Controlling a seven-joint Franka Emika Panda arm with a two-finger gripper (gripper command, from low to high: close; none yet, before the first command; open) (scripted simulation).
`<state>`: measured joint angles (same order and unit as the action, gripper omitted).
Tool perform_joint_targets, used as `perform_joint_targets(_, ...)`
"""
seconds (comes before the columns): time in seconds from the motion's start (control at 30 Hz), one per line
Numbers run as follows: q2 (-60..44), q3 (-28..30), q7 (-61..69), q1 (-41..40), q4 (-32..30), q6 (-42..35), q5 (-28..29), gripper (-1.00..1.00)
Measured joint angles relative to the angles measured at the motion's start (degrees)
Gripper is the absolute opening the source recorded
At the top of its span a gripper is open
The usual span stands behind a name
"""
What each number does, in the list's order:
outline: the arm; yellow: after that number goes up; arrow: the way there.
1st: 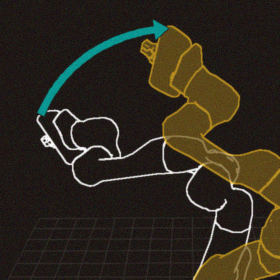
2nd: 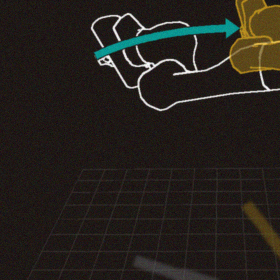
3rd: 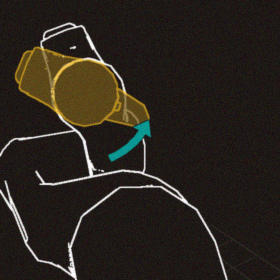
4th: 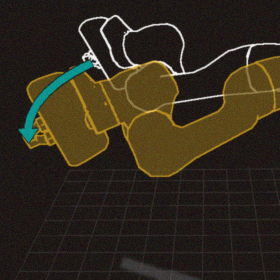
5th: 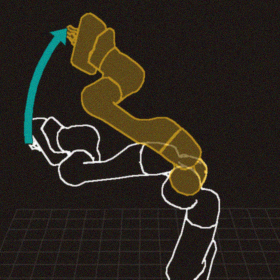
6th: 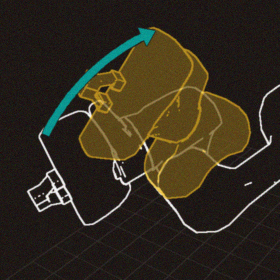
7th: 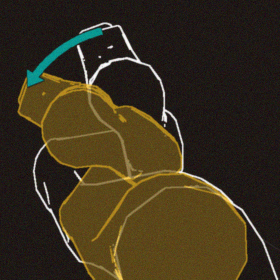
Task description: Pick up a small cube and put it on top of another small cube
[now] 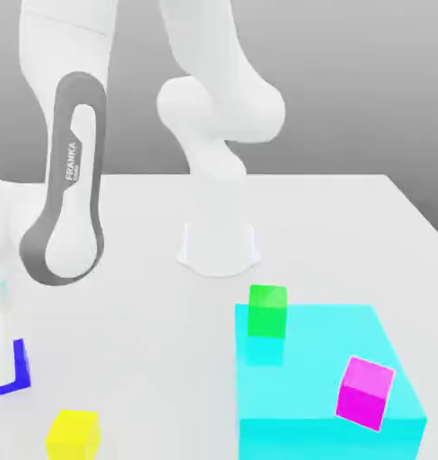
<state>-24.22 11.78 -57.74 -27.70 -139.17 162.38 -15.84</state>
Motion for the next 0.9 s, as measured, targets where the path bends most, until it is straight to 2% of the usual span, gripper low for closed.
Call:
perform_joint_targets(0.1,1.1,0.6,-0.5,0.4,-0.3,-0.8,0.7,-1.00)
perform_joint_targets(0.23,8.8,3.7,-4.5,2.9,-2.0,-6.6,5.5,-1.00)
perform_joint_targets(0.3,13.0,2.6,-9.0,5.4,-3.5,-9.1,5.9,-1.00)
perform_joint_targets(0.5,25.7,-3.3,-25.4,16.1,-8.6,-15.9,6.6,-1.00)
perform_joint_targets(0.6,31.9,-6.2,-34.1,18.3,-11.2,-19.1,7.3,-1.00)
perform_joint_targets(0.9,49.5,-21.0,-58.8,24.9,-19.0,-28.9,7.3,-1.00)
